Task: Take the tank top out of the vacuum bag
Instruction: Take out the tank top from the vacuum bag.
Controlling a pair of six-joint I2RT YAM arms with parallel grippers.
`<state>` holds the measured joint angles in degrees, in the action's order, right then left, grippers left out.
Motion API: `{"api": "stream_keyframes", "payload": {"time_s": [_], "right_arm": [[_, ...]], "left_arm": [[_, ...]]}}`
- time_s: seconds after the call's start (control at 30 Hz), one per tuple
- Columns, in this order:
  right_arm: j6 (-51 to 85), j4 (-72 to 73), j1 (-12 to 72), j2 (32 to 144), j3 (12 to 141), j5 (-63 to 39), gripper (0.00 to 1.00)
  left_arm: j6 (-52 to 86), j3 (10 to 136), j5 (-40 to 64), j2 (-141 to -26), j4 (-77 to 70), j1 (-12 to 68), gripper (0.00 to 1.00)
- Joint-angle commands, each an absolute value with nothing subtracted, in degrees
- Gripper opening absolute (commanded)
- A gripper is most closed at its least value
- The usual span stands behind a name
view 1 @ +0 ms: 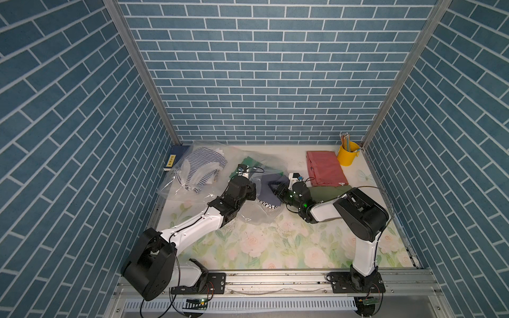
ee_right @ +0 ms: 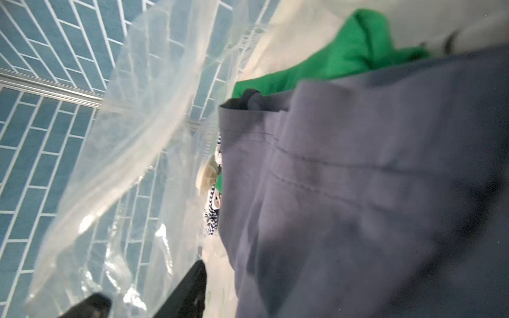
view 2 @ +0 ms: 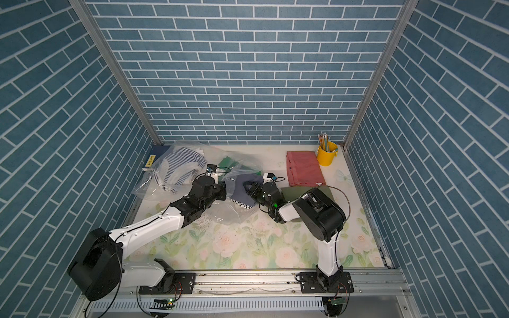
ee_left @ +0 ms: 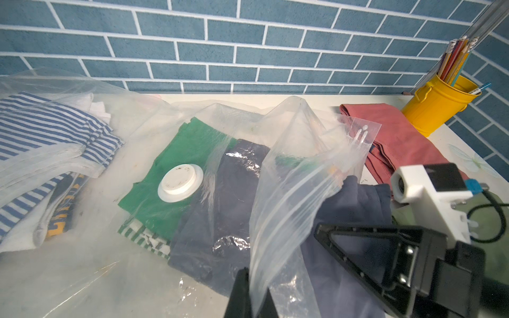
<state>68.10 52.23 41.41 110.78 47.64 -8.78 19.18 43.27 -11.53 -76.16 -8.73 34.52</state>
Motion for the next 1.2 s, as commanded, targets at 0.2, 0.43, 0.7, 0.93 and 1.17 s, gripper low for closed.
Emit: {"api": "stream_keyframes", "payload": {"time_s": [0.2, 0.43, 0.7, 0.93, 1.17], "right_arm": [[59.3, 41.0, 41.4, 103.2, 46.9, -7.8, 0.0], [54.9, 30.2, 41.4, 91.2, 42.5, -5.2, 0.0], [46.0, 7.4, 37.5, 79.6, 44.2, -6.3, 0.0], [39.4, -12.3, 30.0, 73.8, 49.6, -8.8, 0.0], [29.7, -28.8, 23.7, 74.9, 58.9, -6.6, 0.0]], "left_arm": [[18.6, 43.7, -12.6, -75.2, -8.7, 34.6, 0.0], [18.5, 43.8, -13.1, -75.3, -8.4, 34.5, 0.0], [17.7, 44.5, -13.6, -75.3, -8.1, 34.3, 0.0], [17.9, 44.3, -12.7, -75.5, -8.7, 33.7, 0.0], [17.9, 44.4, -12.6, -75.6, -8.8, 32.6, 0.0]]}}
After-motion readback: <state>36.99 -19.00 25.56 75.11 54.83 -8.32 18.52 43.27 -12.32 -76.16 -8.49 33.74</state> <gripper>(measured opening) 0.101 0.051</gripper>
